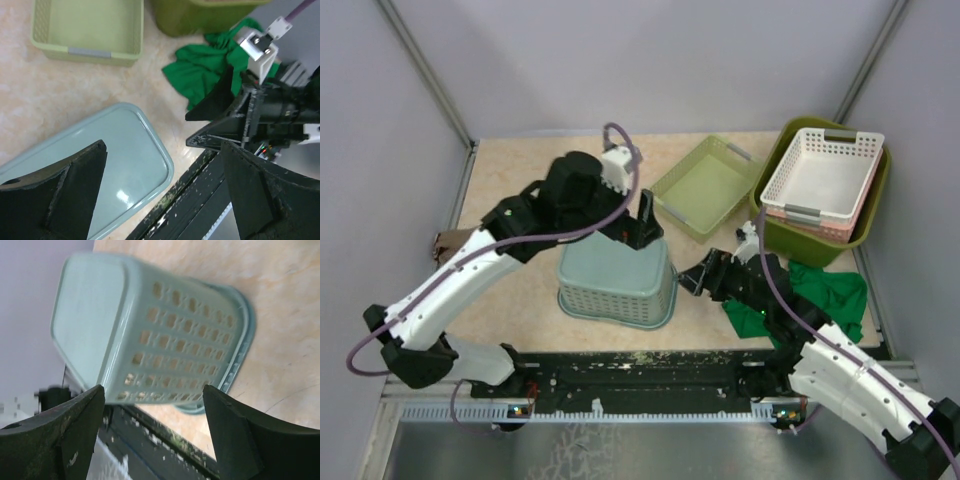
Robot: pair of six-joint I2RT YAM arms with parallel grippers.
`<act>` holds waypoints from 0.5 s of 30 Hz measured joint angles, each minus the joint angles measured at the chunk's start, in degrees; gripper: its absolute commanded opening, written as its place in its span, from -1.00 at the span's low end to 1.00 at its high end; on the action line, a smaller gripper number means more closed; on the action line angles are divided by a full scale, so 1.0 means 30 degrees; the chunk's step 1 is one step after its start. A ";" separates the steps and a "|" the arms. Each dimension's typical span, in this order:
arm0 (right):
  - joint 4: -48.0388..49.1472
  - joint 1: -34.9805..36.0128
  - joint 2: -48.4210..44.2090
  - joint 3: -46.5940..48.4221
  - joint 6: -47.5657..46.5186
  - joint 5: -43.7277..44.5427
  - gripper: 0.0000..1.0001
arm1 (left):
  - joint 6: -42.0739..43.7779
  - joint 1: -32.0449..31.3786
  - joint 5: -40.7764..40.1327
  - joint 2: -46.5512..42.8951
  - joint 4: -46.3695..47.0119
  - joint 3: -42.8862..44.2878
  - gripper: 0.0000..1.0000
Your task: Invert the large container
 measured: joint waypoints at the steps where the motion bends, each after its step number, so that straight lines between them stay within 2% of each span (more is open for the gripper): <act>1: -0.0029 0.0007 -0.0022 0.0007 -0.0721 -0.0962 0.56 | 0.0022 -0.0561 -0.0488 0.0430 -0.0284 0.0102 0.99; 5: -0.0466 0.0182 0.0401 0.0015 -0.2637 -0.3796 0.56 | -0.0131 -0.1479 -0.2433 0.1800 -0.1545 0.0066 0.99; 9: -0.0495 0.0437 0.0546 -0.0036 -0.3322 -0.5792 0.56 | -0.0466 -0.1311 -0.4641 0.1421 -0.1887 -0.0277 0.99; 12: 0.0262 0.0911 0.0619 -0.0248 -0.3446 -0.6550 0.56 | -0.0918 -0.0546 -0.5457 0.0364 -0.1821 -0.0372 0.99; 15: 0.0743 0.2288 0.1282 -0.0284 -0.3803 -0.6484 0.56 | -0.1559 0.1894 -0.4911 -0.0976 -0.1545 -0.0896 0.99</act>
